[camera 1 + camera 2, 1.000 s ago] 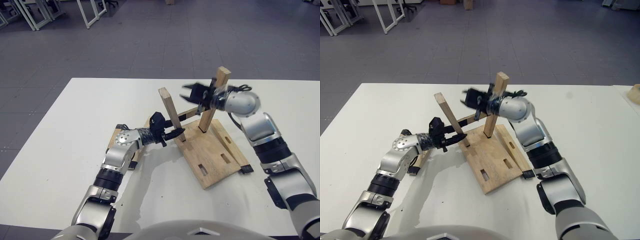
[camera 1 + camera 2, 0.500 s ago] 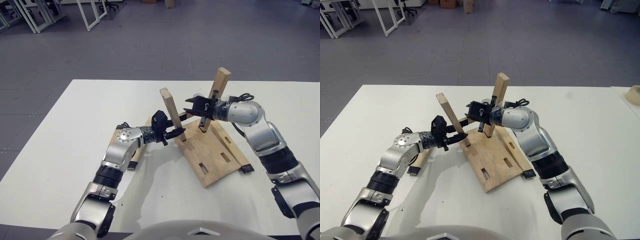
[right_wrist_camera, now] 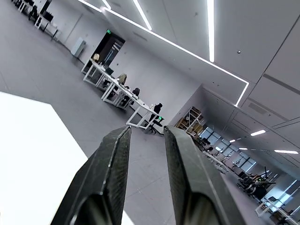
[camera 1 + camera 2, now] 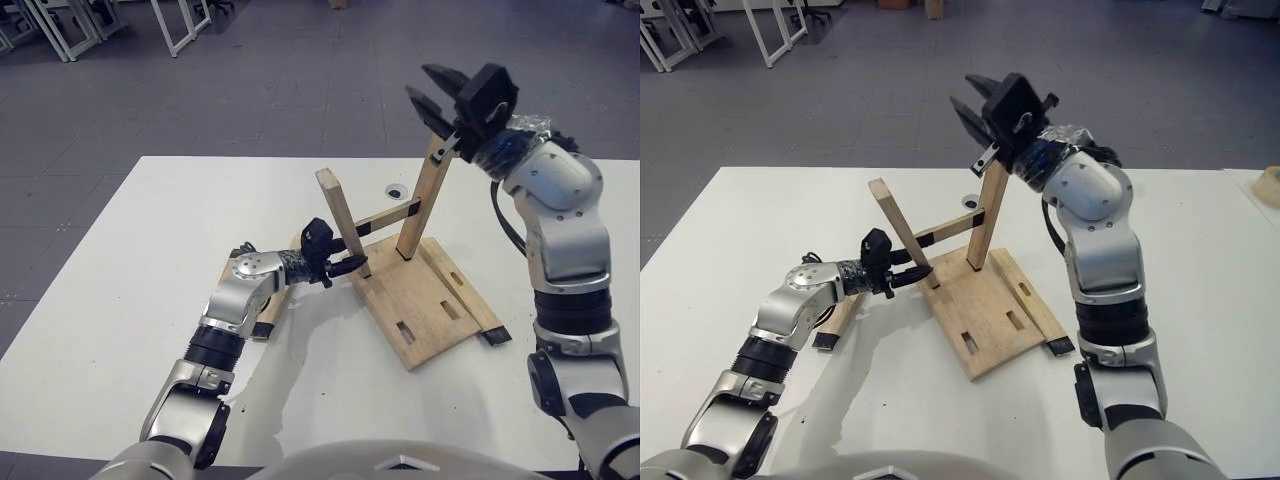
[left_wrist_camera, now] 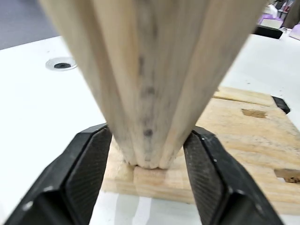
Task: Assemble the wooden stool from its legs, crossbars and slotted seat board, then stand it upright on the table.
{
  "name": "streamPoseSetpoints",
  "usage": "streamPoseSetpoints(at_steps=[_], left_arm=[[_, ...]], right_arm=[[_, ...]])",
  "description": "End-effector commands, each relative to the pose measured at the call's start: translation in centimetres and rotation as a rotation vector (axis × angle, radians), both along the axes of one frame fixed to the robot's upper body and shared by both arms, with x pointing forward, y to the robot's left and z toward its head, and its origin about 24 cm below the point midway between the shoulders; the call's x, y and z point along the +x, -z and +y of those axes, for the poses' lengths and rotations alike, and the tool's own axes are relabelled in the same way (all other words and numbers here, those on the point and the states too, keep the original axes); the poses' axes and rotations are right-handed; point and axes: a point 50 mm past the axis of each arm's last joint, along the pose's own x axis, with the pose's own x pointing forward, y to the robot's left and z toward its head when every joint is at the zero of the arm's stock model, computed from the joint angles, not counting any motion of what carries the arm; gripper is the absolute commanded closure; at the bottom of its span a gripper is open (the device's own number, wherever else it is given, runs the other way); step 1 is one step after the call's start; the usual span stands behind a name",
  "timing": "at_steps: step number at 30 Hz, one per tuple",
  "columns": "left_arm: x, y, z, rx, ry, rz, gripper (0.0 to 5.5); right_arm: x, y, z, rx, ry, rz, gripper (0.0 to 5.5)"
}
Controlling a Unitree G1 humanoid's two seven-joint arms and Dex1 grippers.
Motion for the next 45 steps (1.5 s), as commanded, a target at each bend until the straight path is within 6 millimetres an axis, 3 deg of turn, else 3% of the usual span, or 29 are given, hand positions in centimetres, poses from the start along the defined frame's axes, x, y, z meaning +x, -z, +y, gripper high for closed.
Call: streamPoseSetpoints(at_steps=[1, 6, 8, 10, 15, 19, 26, 31, 37, 45], left_arm=[[0.1, -1.7, 1.1, 0.025, -0.031, -0.058, 2.56], [-2.3, -1.7, 3.0, 0.069, -0.017, -0.019, 2.56], [-3.7, -1.5, 4.3, 0.097, -0.032, 0.017, 2.56], [-4.0, -1.9, 5.9, 0.083, -0.161, -0.006, 2.56], [-2.1, -4.5, 10.0, 0.008, -0.577, -0.238, 2.56], [-3.3, -4.3, 12.1, 0.061, -0.663, -0.262, 2.56], [-7.4, -2.1, 15.5, 0.236, -0.795, -0.164, 2.56], [-9.4, -0.2, 14.5, 0.258, -0.715, -0.014, 2.56], [-9.1, 2.0, 15.8, 0.325, -0.783, 0.036, 2.56], [-10.4, 5.2, 15.8, 0.288, -0.812, 0.227, 2.56]], right_arm=[[-1.7, 1.1, -1.9, 0.126, -0.129, 0.215, 4.21], [-4.5, 4.5, -6.0, 0.084, -0.269, 0.588, 4.21], [-5.4, 7.2, -7.9, -0.103, -0.216, 0.71, 4.21], [-5.4, 10.4, -9.6, -0.307, -0.097, 0.773, 4.21], [-5.6, 15.4, -10.5, -0.514, 0.001, 0.77, 4.21], [-6.4, 17.2, -10.3, -0.603, -0.047, 0.776, 4.21], [-7.6, 18.2, -8.5, -0.696, -0.166, 0.738, 4.21], [-8.0, 17.8, -7.4, -0.665, -0.194, 0.716, 4.21], [-6.5, 15.2, -6.9, -0.546, -0.165, 0.656, 4.21], [-5.3, 14.0, -6.4, -0.546, -0.165, 0.606, 4.21]])
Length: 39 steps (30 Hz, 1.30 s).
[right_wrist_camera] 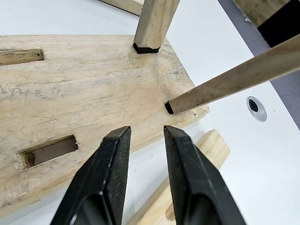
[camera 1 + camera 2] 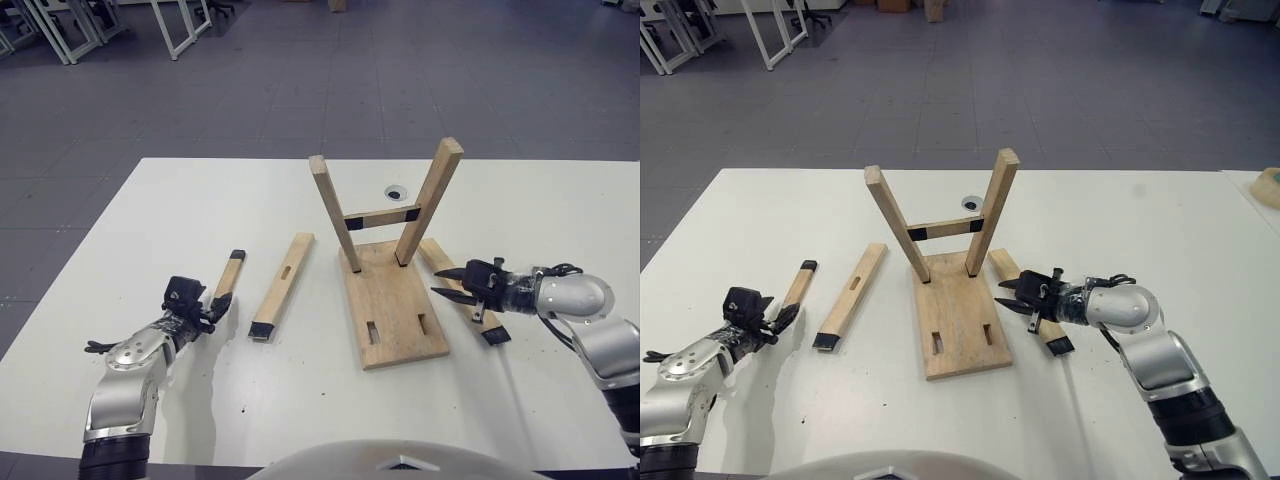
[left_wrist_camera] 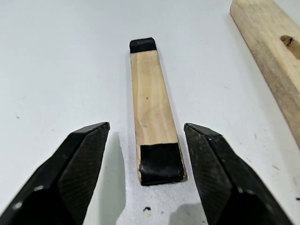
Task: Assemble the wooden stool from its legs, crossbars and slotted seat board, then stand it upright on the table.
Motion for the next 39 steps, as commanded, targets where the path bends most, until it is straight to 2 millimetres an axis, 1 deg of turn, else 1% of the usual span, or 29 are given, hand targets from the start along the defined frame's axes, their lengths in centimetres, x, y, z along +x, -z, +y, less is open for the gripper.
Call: streamPoseSetpoints(at_steps=[1, 4, 5, 7, 8, 10, 12, 14, 16, 17, 18, 19, 21, 22, 23, 25, 26, 28, 31, 34, 38, 39], left_arm=[[-0.6, 1.1, 0.3, -0.022, -0.034, 0.082, 2.75], [-0.6, 1.3, 0.5, -0.022, -0.044, 0.112, 3.18], [-0.6, 1.3, 0.4, -0.017, -0.04, 0.119, 3.38], [-0.4, 1.2, 0.1, -0.002, -0.035, 0.131, 3.62], [-0.3, 1.1, 0.0, 0.005, -0.033, 0.128, 3.8], [0.2, 0.8, -0.2, 0.031, -0.032, 0.11, 4.12], [1.0, 0.0, -0.1, 0.053, -0.046, 0.042, 4.19], [2.4, -1.7, -0.2, 0.078, -0.065, -0.102, 4.19], [3.8, -4.4, -0.5, 0.112, -0.072, -0.321, 4.19], [4.5, -6.3, -0.8, 0.141, -0.062, -0.446, 4.19], [5.0, -8.3, -1.3, 0.158, -0.033, -0.589, 4.19], [5.3, -9.9, -1.9, 0.159, -0.004, -0.698, 4.19], [5.5, -12.8, -3.8, 0.149, 0.1, -0.882, 4.19], [5.5, -13.7, -4.8, 0.145, 0.157, -0.941, 4.19], [5.5, -15.0, -6.1, 0.136, 0.222, -1.018, 4.19], [5.3, -17.4, -7.8, 0.099, 0.295, -1.123, 4.19], [5.2, -18.5, -8.6, 0.075, 0.336, -1.157, 4.19], [5.0, -19.7, -10.1, 0.029, 0.433, -1.173, 4.19], [4.6, -19.5, -12.4, -0.028, 0.584, -1.106, 4.19], [4.2, -18.5, -13.6, -0.041, 0.652, -1.033, 4.19], [3.9, -17.7, -14.3, -0.055, 0.678, -0.988, 4.19], [3.9, -17.6, -14.4, -0.054, 0.681, -0.981, 4.19]], right_arm=[[0.6, -1.2, 0.3, 0.021, 0.005, -0.037, 4.21], [0.9, -3.4, 1.3, 0.181, 0.041, -0.025, 4.21], [0.8, -4.1, 1.6, 0.231, 0.043, -0.01, 4.21], [0.6, -5.9, 2.8, 0.386, 0.034, 0.054, 4.21], [0.3, -6.7, 3.4, 0.462, 0.019, 0.094, 4.04], [0.1, -7.8, 4.1, 0.572, 0.008, 0.172, 3.73], [0.1, -8.7, 4.4, 0.668, 0.01, 0.226, 3.25], [0.2, -9.3, 4.6, 0.741, 0.029, 0.265, 2.86], [0.5, -9.7, 4.8, 0.798, 0.059, 0.298, 2.46], [0.6, -9.9, 5.0, 0.829, 0.07, 0.316, 2.36], [0.7, -10.1, 5.3, 0.862, 0.074, 0.337, 2.19], [0.7, -10.3, 5.5, 0.89, 0.077, 0.357, 2.19], [0.9, -10.8, 6.0, 0.938, 0.074, 0.404, 2.19], [0.9, -11.0, 6.2, 0.961, 0.074, 0.427, 2.19], [0.7, -11.5, 6.6, 0.998, 0.051, 0.452, 2.19], [0.5, -12.7, 7.1, 1.06, 0.013, 0.485, 2.19], [0.5, -13.3, 7.4, 1.087, -0.001, 0.494, 2.19], [0.6, -14.3, 7.7, 1.118, -0.015, 0.499, 2.19], [0.9, -15.3, 8.4, 1.137, -0.028, 0.487, 2.19], [1.7, -16.0, 9.4, 1.175, -0.038, 0.484, 2.19], [2.5, -16.7, 11.2, 1.237, -0.047, 0.491, 2.19], [2.7, -16.8, 11.4, 1.248, -0.042, 0.494, 2.39]])
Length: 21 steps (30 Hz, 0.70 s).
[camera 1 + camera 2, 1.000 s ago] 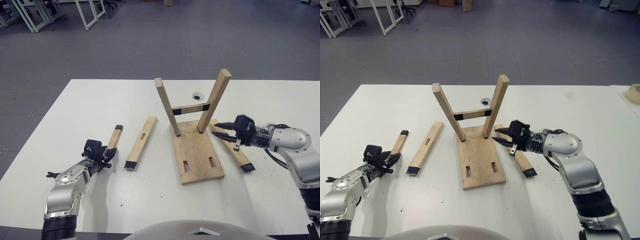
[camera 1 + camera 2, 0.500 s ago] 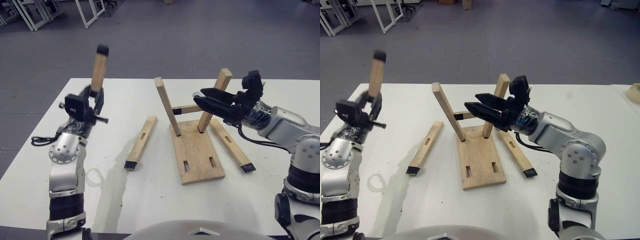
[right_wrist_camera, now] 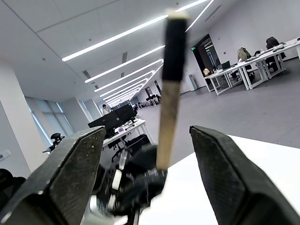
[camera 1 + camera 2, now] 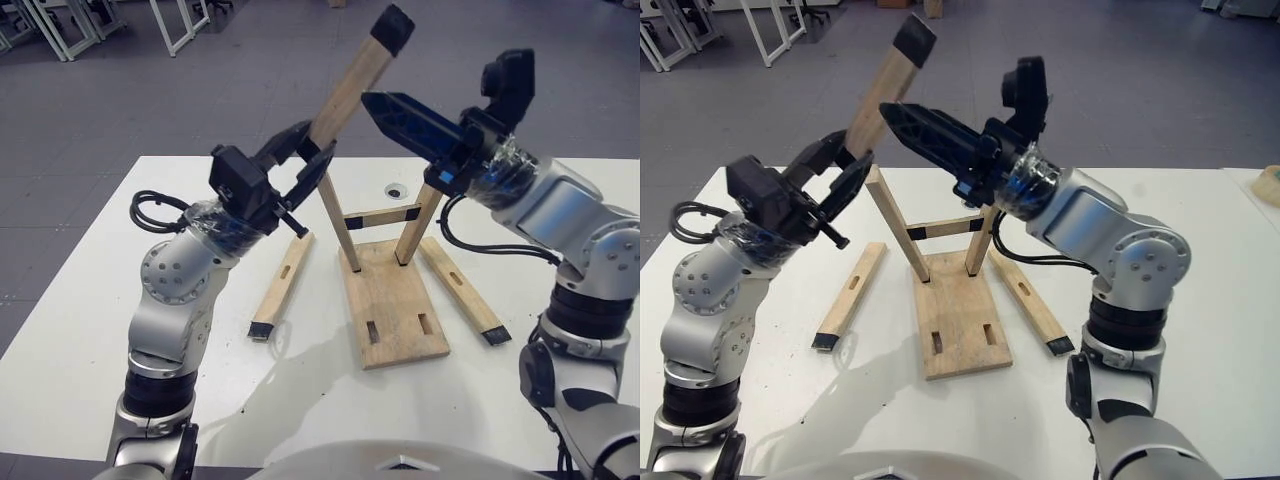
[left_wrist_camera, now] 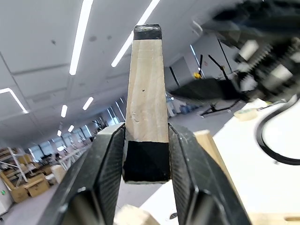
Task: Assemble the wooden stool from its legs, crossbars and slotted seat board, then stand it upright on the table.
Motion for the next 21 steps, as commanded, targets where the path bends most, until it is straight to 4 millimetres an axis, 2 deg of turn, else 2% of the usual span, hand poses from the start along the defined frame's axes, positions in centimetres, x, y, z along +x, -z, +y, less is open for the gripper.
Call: streamPoseSetpoints(at_steps=[1, 6, 12, 14, 18, 21], left_arm=[[-0.3, 0.7, -0.3, 0.033, 0.01, 0.032, 4.19], [-0.5, 1.8, 0.3, 0.091, 0.013, 0.058, 4.19], [-0.5, 1.8, 0.4, 0.103, 0.028, 0.058, 4.19], [-0.5, 1.8, 0.3, 0.099, 0.04, 0.06, 4.19], [-0.6, 1.9, 0.1, 0.094, 0.054, 0.06, 4.19], [-0.7, 2.2, 0.2, 0.106, 0.051, 0.056, 3.4]], right_arm=[[0.6, -0.7, 1.2, 0.023, 0.01, -0.004, 2.56], [0.5, 0.3, 0.8, -0.069, 0.013, -0.01, 3.57], [0.4, 1.6, 0.1, -0.21, 0.003, -0.045, 4.75], [0.4, 2.0, -0.1, -0.244, 0.003, -0.054, 4.92], [0.7, 2.0, -0.7, -0.228, 0.013, -0.043, 4.95], [0.8, 1.7, -1.3, -0.192, 0.021, -0.025, 5.1]])
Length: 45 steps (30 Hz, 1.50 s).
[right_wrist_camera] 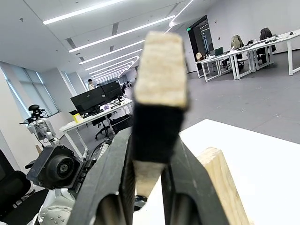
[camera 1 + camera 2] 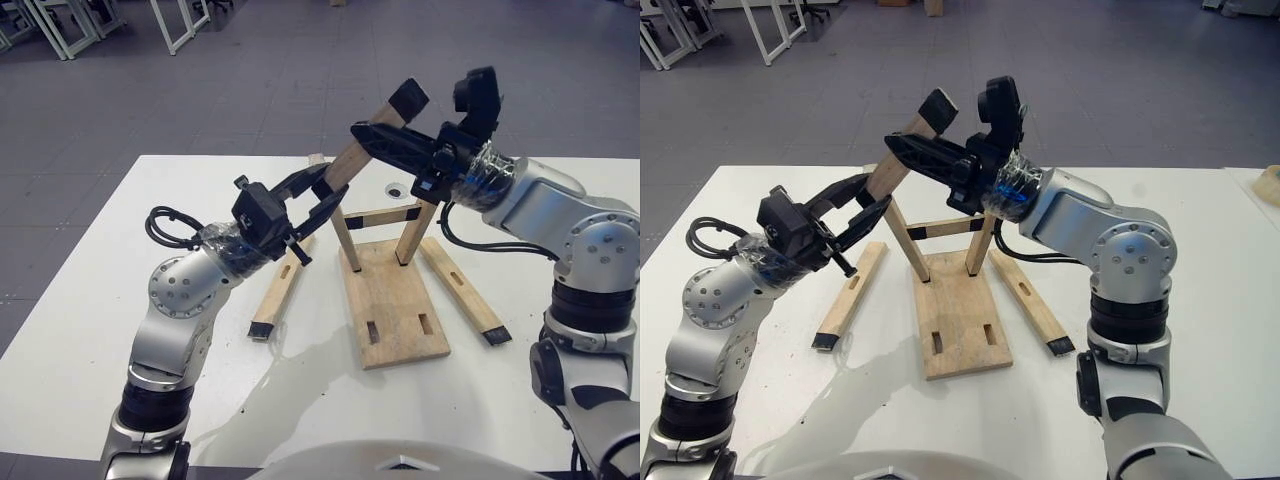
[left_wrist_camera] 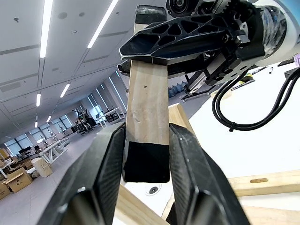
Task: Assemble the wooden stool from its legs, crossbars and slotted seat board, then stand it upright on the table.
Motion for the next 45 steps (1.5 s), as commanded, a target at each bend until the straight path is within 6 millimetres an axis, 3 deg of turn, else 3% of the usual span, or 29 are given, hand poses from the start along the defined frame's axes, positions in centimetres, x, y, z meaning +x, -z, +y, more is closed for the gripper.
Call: streamPoseSetpoints(at_steps=[1, 4, 8, 10, 13, 18, 34, 39, 45], left_arm=[[0.0, 0.7, 0.2, 0.033, -0.005, 0.007, 3.31], [-0.2, 2.3, 0.7, 0.09, -0.016, 0.059, 2.87], [-1.4, 7.0, 2.1, 0.196, -0.032, 0.205, 2.87], [-1.9, 8.4, 2.6, 0.202, -0.058, 0.244, 2.87], [-1.9, 9.2, 3.1, 0.198, -0.096, 0.26, 2.87], [-1.8, 9.8, 3.1, 0.2, -0.129, 0.273, 2.87], [-1.5, 10.1, 3.1, 0.198, -0.146, 0.292, 2.87], [-1.5, 10.2, 3.3, 0.201, -0.154, 0.296, 2.87], [-1.5, 10.4, 3.3, 0.198, -0.162, 0.305, 2.87]], right_arm=[[0.2, 0.1, -1.3, 0.021, 0.022, 0.043, 5.1], [0.2, 0.6, -2.8, 0.014, 0.056, 0.083, 5.1], [-1.1, 3.9, -7.6, -0.164, 0.19, 0.16, 5.1], [-2.0, 5.4, -9.9, -0.263, 0.24, 0.199, 5.1], [-2.4, 7.3, -12.5, -0.372, 0.327, 0.236, 5.1], [-1.5, 10.1, -14.5, -0.47, 0.437, 0.267, 5.1], [0.2, 15.2, -15.2, -0.589, 0.51, 0.326, 5.1], [-1.3, 16.5, -14.7, -0.748, 0.606, 0.359, 5.1], [-2.6, 17.3, -13.4, -0.786, 0.687, 0.384, 5.1]])
